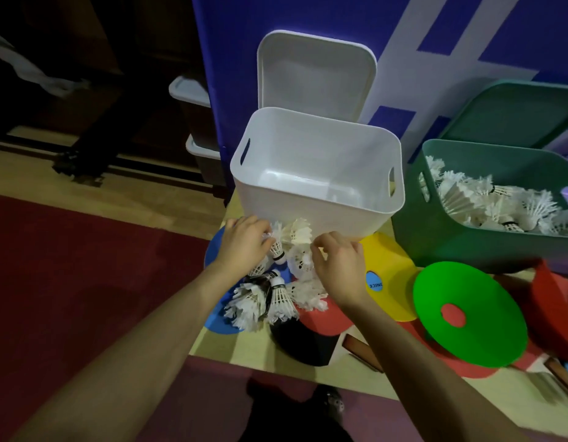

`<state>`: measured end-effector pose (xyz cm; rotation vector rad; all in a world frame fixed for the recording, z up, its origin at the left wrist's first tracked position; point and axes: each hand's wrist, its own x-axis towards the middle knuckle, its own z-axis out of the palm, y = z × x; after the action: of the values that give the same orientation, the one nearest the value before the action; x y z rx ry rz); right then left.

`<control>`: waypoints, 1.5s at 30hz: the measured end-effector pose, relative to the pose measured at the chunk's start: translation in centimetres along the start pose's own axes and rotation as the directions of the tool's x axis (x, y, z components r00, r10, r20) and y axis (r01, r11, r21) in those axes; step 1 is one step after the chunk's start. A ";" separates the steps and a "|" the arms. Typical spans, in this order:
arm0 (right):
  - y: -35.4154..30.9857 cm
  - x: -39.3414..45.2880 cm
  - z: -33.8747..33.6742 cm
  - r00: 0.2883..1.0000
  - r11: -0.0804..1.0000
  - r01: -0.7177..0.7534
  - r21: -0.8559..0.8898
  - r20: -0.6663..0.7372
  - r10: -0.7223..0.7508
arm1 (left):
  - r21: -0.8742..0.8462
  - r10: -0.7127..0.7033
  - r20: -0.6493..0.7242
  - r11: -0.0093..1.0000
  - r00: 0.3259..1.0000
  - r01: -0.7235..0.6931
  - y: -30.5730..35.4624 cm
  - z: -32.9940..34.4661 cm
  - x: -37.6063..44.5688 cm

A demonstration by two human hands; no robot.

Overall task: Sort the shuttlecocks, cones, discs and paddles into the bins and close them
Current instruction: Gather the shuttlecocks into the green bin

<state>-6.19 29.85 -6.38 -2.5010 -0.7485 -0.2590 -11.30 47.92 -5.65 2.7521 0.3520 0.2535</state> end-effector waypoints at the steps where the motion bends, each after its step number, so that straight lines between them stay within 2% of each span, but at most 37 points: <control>1: 0.2 0.0 -0.6 0.999 1.000 0.012 0.015 -0.032 -0.011 | -0.010 0.000 -0.002 1.000 1.000 0.000 0.1 0.2 0.1; 4: 0.5 0.1 -2.6 0.995 0.997 0.050 0.052 -0.084 -0.046 | -0.069 0.018 -0.068 0.997 0.998 -0.023 0.4 0.2 0.0; 6: 0.6 0.4 -4.1 0.990 0.993 0.063 0.101 -0.131 -0.050 | -0.107 0.078 -0.152 0.990 0.985 -0.094 1.1 -0.7 -0.1; 10: 0.5 1.4 -7.2 0.968 0.974 0.081 0.212 -0.250 -0.026 | -0.090 0.265 -0.339 0.946 0.903 -0.312 4.3 -4.2 0.5; 14: 1.1 2.5 -10.4 0.936 0.953 0.101 0.285 -0.353 0.006 | -0.067 0.372 -0.429 0.895 0.823 -0.440 8.7 -6.7 2.7; 20: 6.3 4.5 -15.8 0.888 0.965 0.128 0.228 -0.460 -0.009 | -0.117 0.461 -0.429 0.824 0.776 -0.554 15.9 -7.0 6.9; 30: 20.9 9.6 -22.2 0.848 0.986 0.062 0.155 -0.530 0.030 | -0.251 0.458 -0.365 0.790 0.811 -0.559 29.0 -0.9 16.0; 35: 28.7 13.4 -22.9 0.880 0.992 -0.044 0.116 -0.466 0.094 | -0.291 0.380 -0.305 0.836 0.873 -0.465 34.1 4.5 21.1; 40: 34.4 16.0 -21.4 0.962 0.985 -0.117 -0.128 -0.261 0.080 | -0.258 0.331 -0.197 0.891 0.923 -0.374 36.5 10.0 24.6; 42: 36.1 16.6 -20.3 0.975 0.969 -0.167 -0.180 -0.178 0.134 | -0.207 0.318 -0.094 0.921 0.943 -0.331 36.7 11.7 25.5; 45: 37.5 16.6 -19.0 0.975 0.953 -0.223 -0.203 -0.027 0.222 | 0.011 0.355 0.117 0.934 0.928 -0.358 36.6 12.9 26.0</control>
<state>27.87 0.61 -0.67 -2.7513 -0.4504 -0.2719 23.95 17.67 -0.80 2.8316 -0.1810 0.1817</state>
